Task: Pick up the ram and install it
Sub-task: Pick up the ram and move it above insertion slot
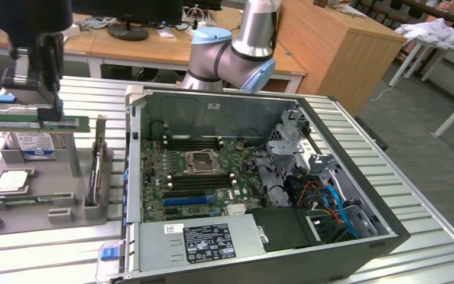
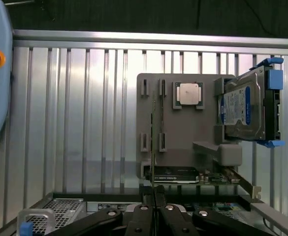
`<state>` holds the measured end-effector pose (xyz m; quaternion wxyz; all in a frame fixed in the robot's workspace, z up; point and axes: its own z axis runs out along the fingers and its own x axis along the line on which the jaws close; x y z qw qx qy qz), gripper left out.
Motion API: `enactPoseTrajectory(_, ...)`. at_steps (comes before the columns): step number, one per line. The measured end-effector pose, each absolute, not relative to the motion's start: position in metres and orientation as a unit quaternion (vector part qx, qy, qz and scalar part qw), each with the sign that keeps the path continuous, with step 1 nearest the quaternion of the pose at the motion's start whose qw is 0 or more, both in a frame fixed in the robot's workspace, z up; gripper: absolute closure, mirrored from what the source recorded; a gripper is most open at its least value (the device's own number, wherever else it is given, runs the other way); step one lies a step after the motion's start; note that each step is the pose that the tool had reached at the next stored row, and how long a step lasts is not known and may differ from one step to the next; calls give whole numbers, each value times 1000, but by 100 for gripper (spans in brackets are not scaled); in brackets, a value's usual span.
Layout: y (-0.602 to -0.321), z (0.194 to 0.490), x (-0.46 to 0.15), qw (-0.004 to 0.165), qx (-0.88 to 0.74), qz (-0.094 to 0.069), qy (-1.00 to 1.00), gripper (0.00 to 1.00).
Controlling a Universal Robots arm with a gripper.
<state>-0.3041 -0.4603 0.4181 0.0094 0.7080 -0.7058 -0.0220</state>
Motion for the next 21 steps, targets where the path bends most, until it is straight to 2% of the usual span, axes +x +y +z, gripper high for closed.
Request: enactPoseTrajectory(21, -460, 418, -240, 13, 708, -25, -706, 89)
